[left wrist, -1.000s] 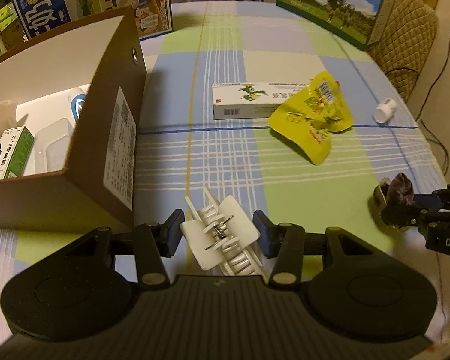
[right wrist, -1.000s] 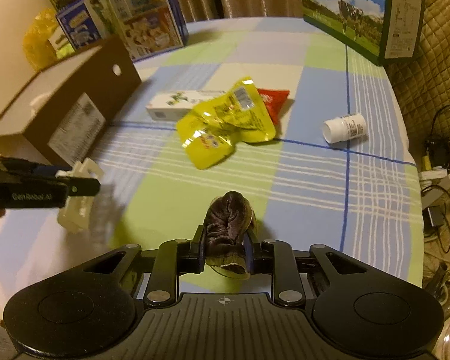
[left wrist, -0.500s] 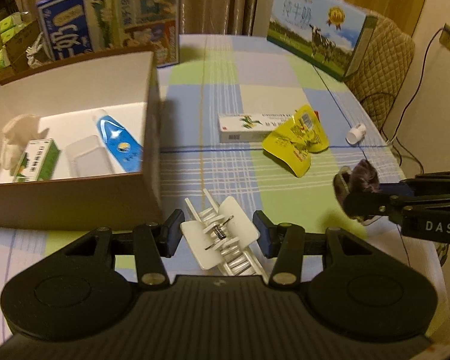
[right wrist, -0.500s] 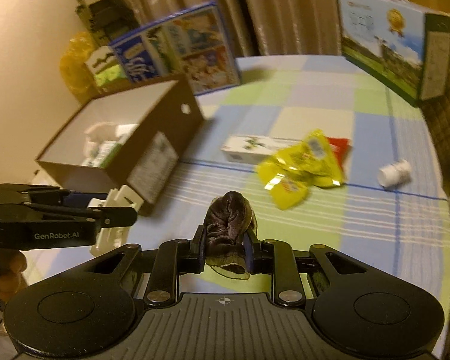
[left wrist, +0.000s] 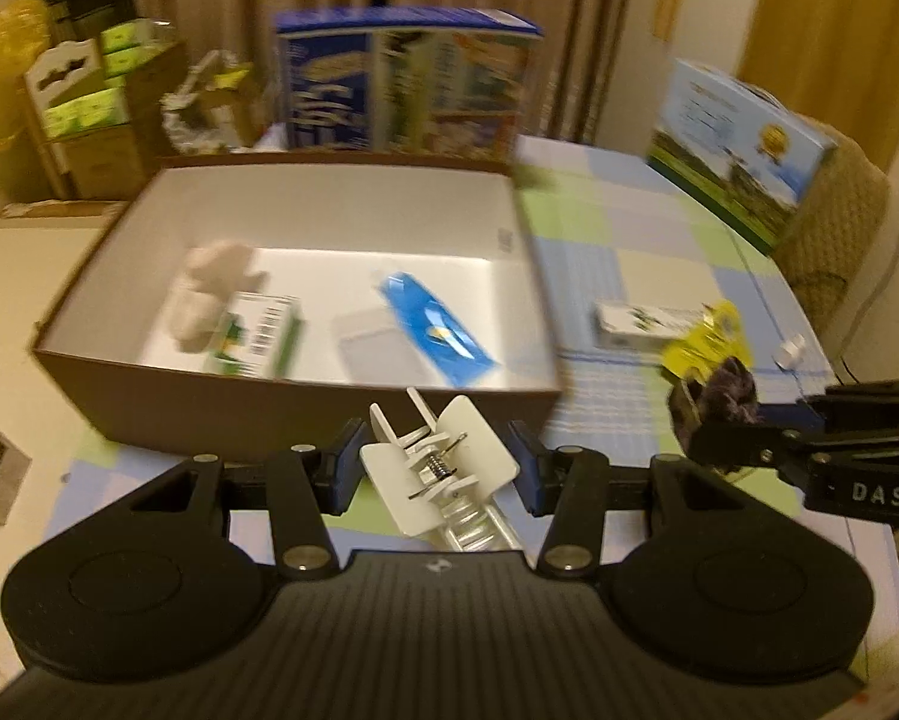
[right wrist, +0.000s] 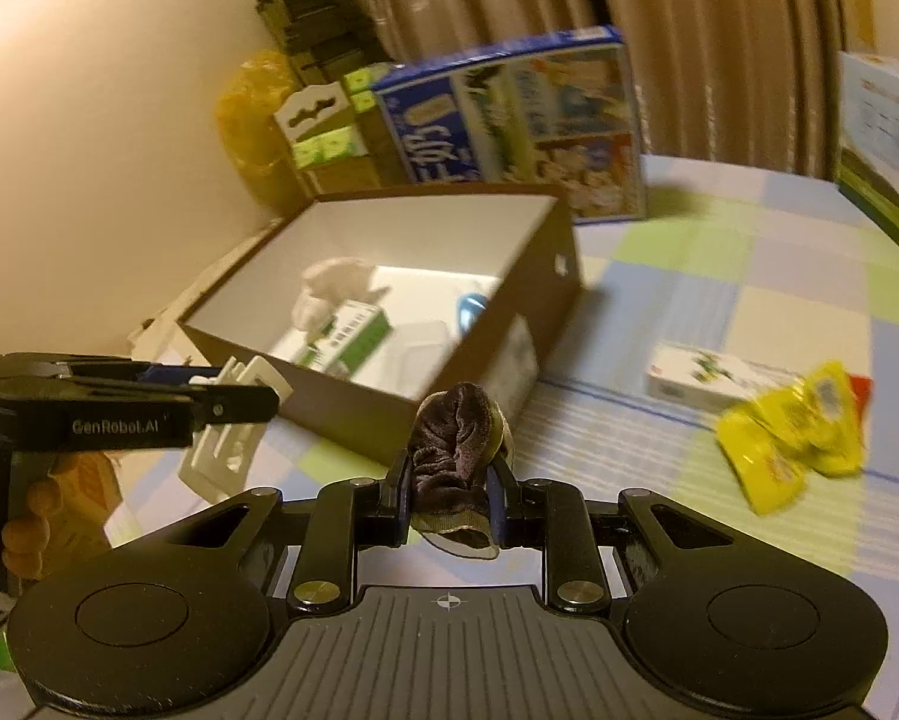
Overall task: Organize objects
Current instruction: 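Carry clip rack and mushroom into the brown box and open both tools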
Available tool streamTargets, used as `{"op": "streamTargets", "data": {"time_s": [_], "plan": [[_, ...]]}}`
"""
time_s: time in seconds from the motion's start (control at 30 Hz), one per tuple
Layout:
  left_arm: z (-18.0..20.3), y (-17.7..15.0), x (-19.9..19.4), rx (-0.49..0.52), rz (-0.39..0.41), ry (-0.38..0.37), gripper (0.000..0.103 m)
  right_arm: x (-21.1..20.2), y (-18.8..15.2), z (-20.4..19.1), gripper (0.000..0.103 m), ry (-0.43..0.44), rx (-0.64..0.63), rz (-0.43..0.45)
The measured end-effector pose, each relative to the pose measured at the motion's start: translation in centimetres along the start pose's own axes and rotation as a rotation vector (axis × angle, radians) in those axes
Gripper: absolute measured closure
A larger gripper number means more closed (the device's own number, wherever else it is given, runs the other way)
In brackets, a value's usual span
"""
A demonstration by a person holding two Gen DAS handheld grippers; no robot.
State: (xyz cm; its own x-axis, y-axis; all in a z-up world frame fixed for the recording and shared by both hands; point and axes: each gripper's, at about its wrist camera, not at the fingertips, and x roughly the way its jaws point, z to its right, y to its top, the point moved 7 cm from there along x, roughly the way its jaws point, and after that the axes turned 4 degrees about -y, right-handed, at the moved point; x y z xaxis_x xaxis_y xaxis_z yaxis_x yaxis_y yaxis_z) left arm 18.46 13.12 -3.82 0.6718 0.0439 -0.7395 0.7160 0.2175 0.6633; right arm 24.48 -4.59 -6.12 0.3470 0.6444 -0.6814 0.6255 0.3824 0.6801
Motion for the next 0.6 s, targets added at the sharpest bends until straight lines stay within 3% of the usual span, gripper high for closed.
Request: {"op": "streamTargets", "data": {"time_s": [0.37,0.6], "plan": [[-10.2,4.5,-0.9,-0.032,0.073,0.111,0.058,4.1,3.7,-4.2,0.082,-0.013,-0.051,0.021],[-15.0,6.9,2.2,0.010,0.024,0.125,0.058,7.0,6.2,-5.3,0.082,-0.051,-0.076,0.019]]}}
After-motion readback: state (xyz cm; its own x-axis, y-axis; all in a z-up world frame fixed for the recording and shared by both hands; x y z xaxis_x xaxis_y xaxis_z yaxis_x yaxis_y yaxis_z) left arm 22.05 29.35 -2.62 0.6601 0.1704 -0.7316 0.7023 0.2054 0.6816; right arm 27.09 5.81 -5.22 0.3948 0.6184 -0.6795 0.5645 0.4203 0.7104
